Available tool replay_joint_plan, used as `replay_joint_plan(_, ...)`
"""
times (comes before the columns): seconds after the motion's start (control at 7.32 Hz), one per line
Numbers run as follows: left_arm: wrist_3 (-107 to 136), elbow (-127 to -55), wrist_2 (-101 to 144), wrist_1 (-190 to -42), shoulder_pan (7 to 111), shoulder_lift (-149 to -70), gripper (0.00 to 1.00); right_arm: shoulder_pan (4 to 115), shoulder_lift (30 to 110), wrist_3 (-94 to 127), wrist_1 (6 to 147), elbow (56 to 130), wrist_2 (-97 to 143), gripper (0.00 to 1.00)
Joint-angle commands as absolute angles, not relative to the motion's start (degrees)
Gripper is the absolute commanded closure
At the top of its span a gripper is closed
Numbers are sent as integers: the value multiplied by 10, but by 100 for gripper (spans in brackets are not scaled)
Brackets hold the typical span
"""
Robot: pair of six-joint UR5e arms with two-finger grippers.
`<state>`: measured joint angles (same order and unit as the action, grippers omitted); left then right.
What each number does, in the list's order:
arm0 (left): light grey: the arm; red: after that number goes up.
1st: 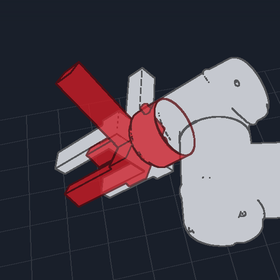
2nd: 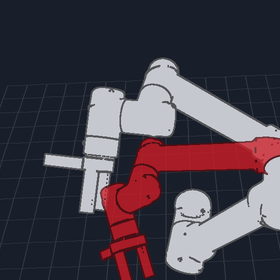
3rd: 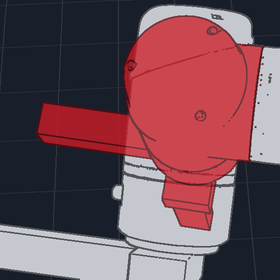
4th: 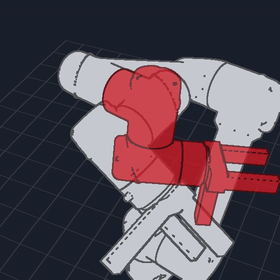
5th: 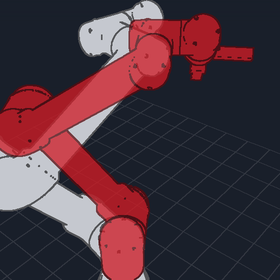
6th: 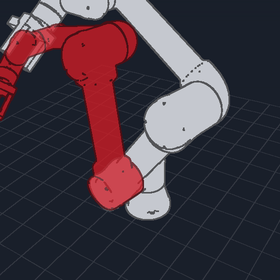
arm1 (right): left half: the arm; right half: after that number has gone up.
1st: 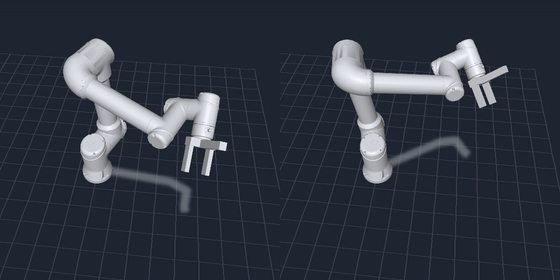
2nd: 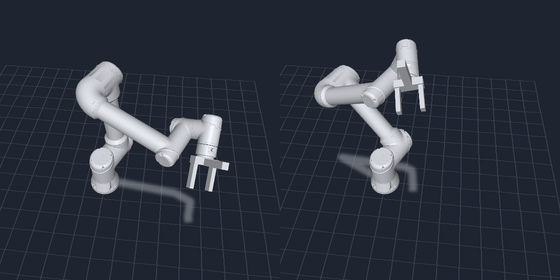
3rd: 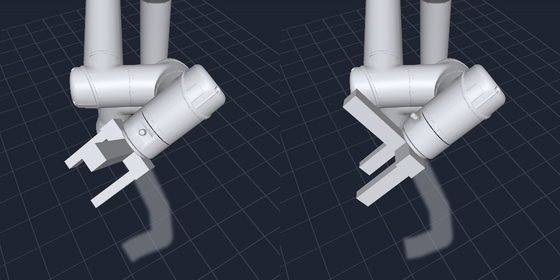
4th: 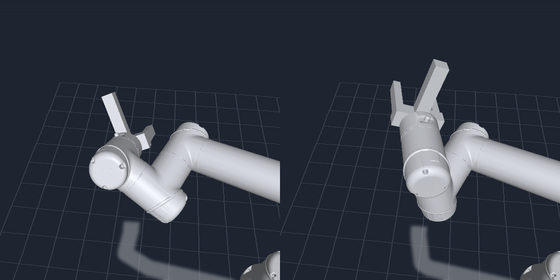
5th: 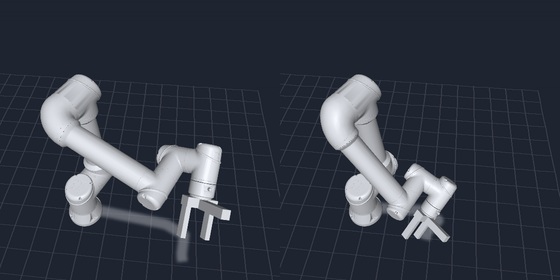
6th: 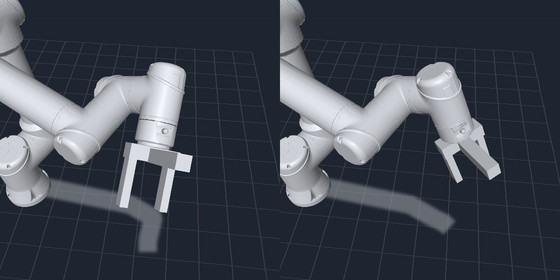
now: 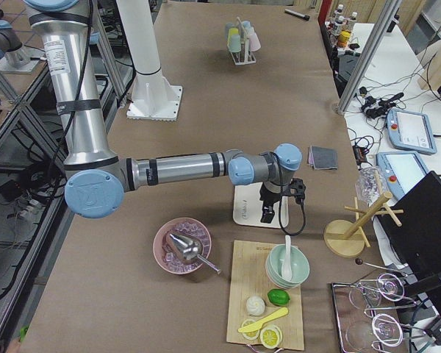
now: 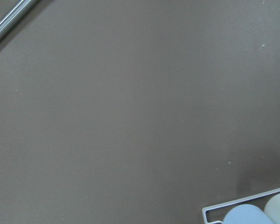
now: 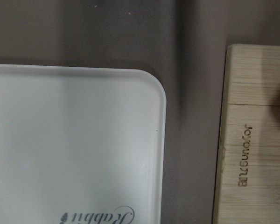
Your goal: Pick up and place green cup on tray
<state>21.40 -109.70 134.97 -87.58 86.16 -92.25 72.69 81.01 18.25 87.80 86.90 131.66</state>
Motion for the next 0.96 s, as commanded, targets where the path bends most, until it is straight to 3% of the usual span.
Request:
replay_joint_plan(0.0, 270, -1183, 1323, -878, 755, -921, 2, 715, 807, 207, 871, 858, 1320, 13)
replay_joint_plan(0.41, 111, -1308, 1223, -882, 639, -872, 2, 701, 797, 207, 789, 785, 1319, 20)
replay_joint_plan(0.82, 11, -1373, 1088, -867, 467, -863, 2, 691, 785, 207, 786, 763, 1319, 32)
